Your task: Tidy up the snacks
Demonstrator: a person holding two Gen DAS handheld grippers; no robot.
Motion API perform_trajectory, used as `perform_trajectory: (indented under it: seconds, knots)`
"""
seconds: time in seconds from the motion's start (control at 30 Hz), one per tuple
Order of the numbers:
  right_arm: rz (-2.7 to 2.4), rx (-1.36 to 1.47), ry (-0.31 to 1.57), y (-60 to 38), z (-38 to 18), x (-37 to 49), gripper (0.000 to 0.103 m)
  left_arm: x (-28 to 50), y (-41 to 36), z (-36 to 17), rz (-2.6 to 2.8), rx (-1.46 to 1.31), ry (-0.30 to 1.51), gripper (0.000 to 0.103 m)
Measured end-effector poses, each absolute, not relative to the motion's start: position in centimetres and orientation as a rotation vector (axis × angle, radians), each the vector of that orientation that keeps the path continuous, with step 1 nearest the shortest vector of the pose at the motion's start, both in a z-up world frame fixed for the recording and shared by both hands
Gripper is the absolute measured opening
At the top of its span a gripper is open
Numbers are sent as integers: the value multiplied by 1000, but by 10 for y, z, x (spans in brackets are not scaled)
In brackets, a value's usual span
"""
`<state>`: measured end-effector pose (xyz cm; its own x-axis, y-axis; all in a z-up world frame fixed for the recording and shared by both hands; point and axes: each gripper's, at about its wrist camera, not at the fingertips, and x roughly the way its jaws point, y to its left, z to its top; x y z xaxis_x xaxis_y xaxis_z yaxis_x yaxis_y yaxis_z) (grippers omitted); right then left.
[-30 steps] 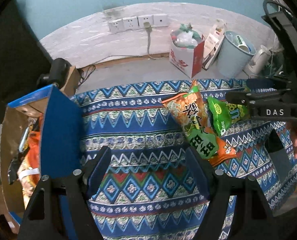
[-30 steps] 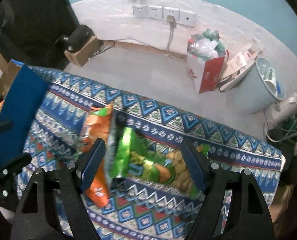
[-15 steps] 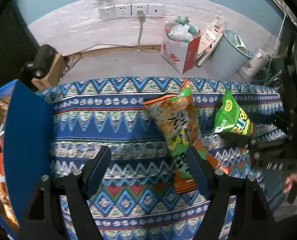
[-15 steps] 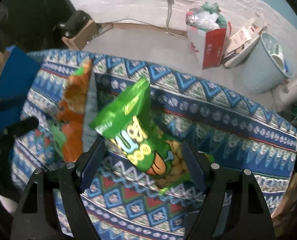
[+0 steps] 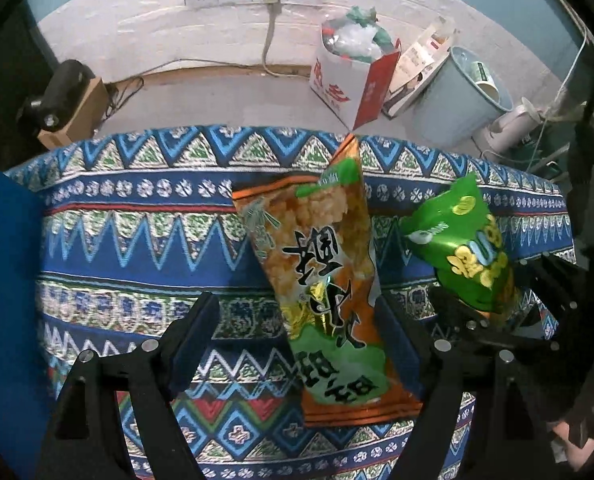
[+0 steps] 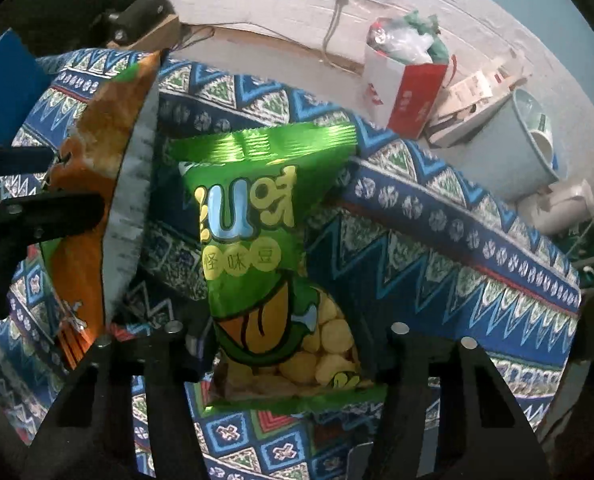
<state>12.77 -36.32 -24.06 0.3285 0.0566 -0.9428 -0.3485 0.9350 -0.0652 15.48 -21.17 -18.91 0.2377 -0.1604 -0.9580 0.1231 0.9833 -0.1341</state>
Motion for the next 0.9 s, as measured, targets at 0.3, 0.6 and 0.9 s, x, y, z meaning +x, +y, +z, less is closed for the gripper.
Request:
perform_trajectory:
  seconds: [0.3,0.6,0.9]
  knots:
    - [249,-201,1179,-369,-221,129,37,143,-212,-190,-272,-45,1297,38]
    - [265,-173,1133,-354,-197,119,37,127,-199,-167,-213,84,1196,32]
    - [261,-154,1074,-332,-172,100,37,106,-178,-127,-169,149,1078,32]
